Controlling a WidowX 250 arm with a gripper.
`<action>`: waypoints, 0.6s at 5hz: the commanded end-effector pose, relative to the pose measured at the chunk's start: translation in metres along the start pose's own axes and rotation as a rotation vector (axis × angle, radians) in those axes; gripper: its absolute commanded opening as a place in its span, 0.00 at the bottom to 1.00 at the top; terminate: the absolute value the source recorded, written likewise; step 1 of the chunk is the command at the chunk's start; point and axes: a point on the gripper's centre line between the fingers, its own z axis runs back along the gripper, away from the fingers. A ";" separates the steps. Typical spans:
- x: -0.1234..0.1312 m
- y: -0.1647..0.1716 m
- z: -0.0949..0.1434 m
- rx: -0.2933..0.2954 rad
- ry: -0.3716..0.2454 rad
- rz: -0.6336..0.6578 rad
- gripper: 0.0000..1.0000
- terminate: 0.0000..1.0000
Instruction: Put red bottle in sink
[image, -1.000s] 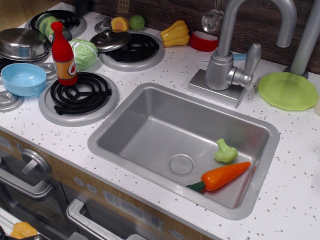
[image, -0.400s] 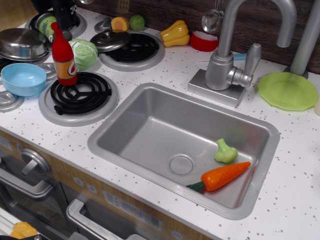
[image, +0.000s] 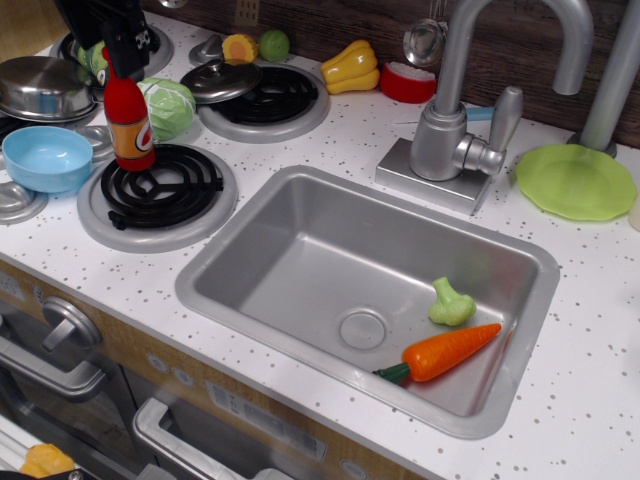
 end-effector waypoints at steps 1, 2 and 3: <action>0.000 0.008 0.007 0.011 -0.024 -0.014 0.00 0.00; -0.001 0.008 0.009 0.017 -0.032 -0.020 0.00 0.00; 0.002 0.005 0.011 0.026 -0.040 -0.022 0.00 0.00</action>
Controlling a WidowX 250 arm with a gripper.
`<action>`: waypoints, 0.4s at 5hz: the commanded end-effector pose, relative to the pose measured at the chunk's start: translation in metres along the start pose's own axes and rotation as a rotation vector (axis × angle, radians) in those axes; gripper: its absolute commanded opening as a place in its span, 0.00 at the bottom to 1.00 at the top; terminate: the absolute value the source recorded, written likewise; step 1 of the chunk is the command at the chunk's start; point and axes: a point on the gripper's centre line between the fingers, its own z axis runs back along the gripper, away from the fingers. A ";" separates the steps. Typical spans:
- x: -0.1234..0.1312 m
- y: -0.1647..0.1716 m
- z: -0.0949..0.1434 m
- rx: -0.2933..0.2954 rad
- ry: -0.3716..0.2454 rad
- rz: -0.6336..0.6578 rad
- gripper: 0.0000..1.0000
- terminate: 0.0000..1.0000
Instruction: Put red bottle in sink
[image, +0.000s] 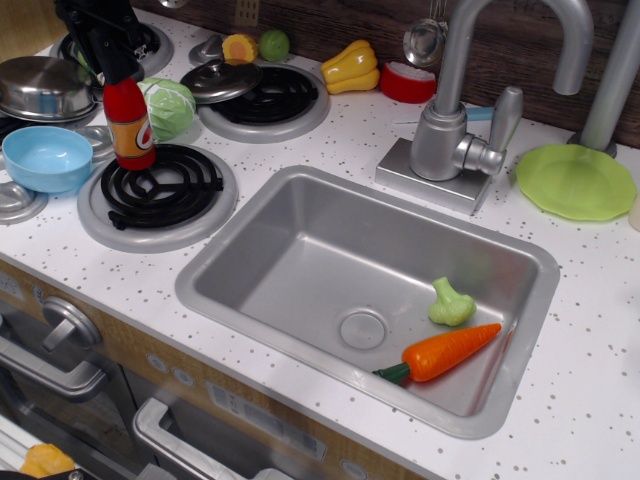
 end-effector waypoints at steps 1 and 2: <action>0.009 -0.003 0.032 0.034 -0.063 -0.054 0.00 0.00; 0.020 -0.029 0.059 0.004 -0.039 -0.026 0.00 0.00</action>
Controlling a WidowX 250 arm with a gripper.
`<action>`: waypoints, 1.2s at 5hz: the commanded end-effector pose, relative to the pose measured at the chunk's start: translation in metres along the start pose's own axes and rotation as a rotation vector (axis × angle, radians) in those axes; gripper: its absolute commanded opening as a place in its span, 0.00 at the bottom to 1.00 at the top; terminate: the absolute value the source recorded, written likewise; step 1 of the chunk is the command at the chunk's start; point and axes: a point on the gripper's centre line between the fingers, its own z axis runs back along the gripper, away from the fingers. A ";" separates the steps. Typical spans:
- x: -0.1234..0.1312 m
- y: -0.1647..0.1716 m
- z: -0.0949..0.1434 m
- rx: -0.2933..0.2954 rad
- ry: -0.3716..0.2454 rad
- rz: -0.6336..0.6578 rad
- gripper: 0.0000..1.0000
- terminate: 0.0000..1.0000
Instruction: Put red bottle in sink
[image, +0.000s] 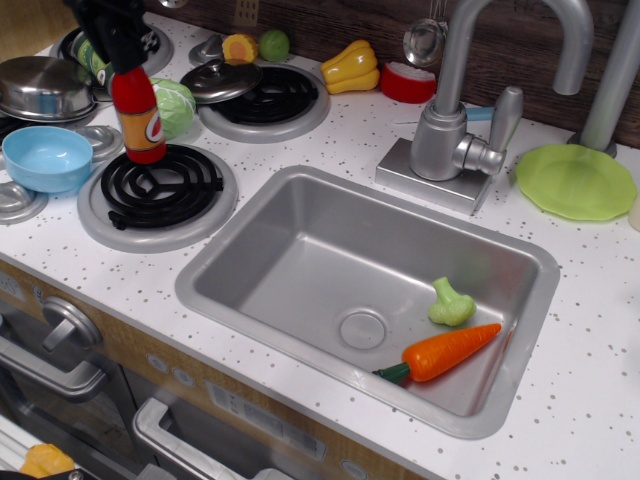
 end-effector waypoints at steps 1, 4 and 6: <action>0.021 -0.037 0.042 -0.010 -0.034 0.051 0.00 0.00; 0.041 -0.141 0.005 -0.031 -0.065 0.096 0.00 0.00; 0.048 -0.152 -0.036 -0.010 -0.112 0.072 0.00 0.00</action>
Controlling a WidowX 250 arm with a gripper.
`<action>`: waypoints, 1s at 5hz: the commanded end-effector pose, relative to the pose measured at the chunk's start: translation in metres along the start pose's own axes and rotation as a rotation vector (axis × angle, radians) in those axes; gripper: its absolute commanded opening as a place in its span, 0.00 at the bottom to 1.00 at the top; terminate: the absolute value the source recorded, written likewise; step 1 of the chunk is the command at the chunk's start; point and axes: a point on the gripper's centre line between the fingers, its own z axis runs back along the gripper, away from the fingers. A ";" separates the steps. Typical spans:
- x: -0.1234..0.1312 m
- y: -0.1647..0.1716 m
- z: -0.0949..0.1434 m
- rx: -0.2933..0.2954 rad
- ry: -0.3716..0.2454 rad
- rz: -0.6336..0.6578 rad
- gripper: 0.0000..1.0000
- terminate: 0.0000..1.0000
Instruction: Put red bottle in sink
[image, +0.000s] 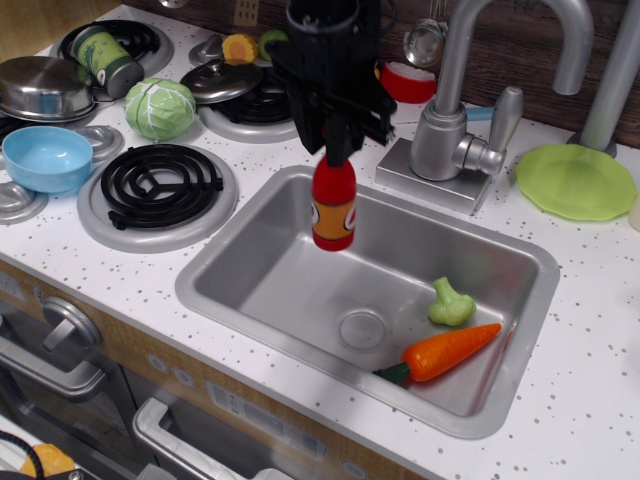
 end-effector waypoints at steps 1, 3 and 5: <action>-0.003 0.012 -0.020 -0.041 -0.063 -0.025 0.00 0.00; -0.002 0.010 -0.028 -0.071 -0.126 0.003 1.00 0.00; -0.002 0.010 -0.028 -0.071 -0.126 0.003 1.00 1.00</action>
